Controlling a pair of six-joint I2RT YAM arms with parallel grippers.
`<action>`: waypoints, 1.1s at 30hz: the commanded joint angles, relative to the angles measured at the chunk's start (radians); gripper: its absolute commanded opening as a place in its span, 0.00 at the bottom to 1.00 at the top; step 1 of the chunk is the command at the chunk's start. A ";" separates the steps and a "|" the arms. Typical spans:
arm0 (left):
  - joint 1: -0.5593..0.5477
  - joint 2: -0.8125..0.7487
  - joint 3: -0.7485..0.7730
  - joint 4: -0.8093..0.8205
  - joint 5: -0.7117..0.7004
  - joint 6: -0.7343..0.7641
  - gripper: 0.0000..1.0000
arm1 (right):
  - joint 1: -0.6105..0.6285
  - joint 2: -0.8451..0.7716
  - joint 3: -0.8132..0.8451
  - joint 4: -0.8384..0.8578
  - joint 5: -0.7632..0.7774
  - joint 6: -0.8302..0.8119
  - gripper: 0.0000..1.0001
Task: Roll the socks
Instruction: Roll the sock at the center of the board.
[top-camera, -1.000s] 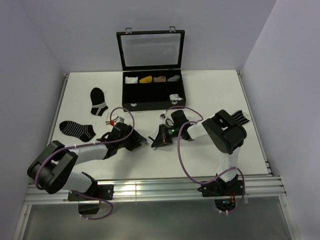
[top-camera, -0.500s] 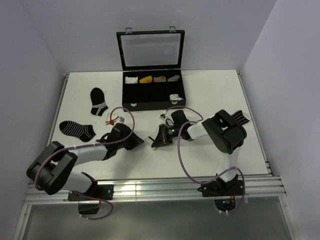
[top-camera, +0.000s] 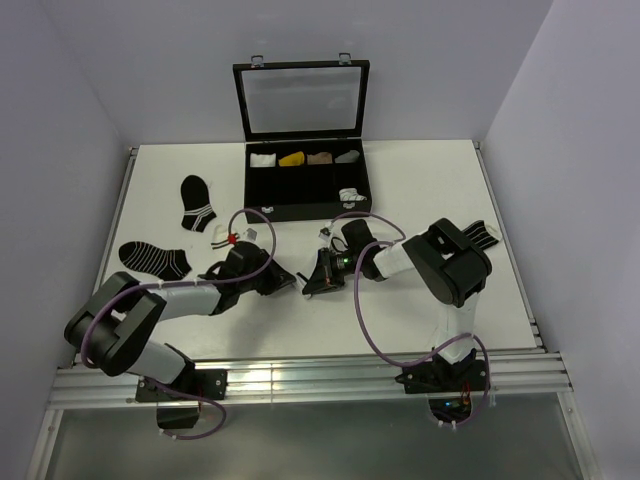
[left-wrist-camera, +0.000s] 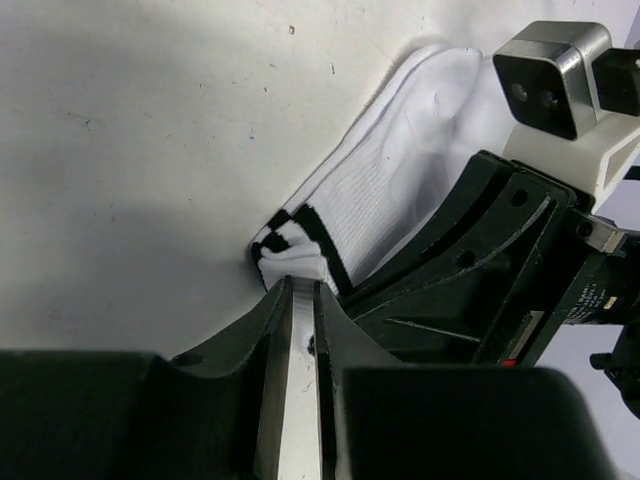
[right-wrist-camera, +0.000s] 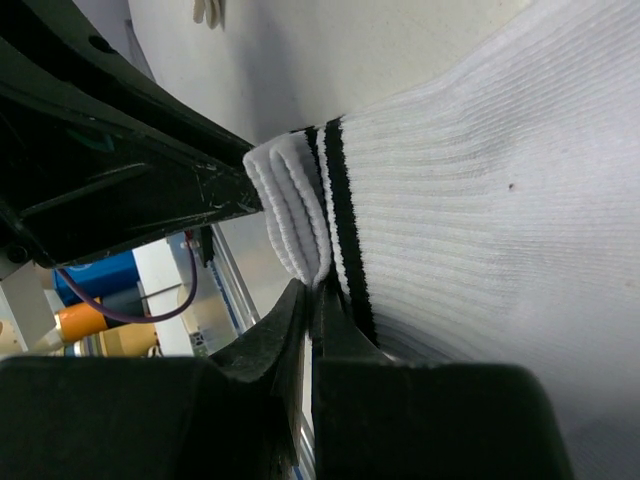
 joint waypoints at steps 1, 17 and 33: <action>-0.004 0.020 0.030 0.079 0.046 0.026 0.19 | -0.009 0.011 0.029 0.005 -0.005 -0.006 0.00; -0.004 0.135 0.083 -0.050 -0.018 -0.052 0.18 | -0.008 -0.043 0.025 -0.124 0.096 -0.103 0.22; -0.004 0.161 0.134 -0.225 -0.049 -0.081 0.16 | 0.258 -0.399 -0.002 -0.286 0.817 -0.462 0.35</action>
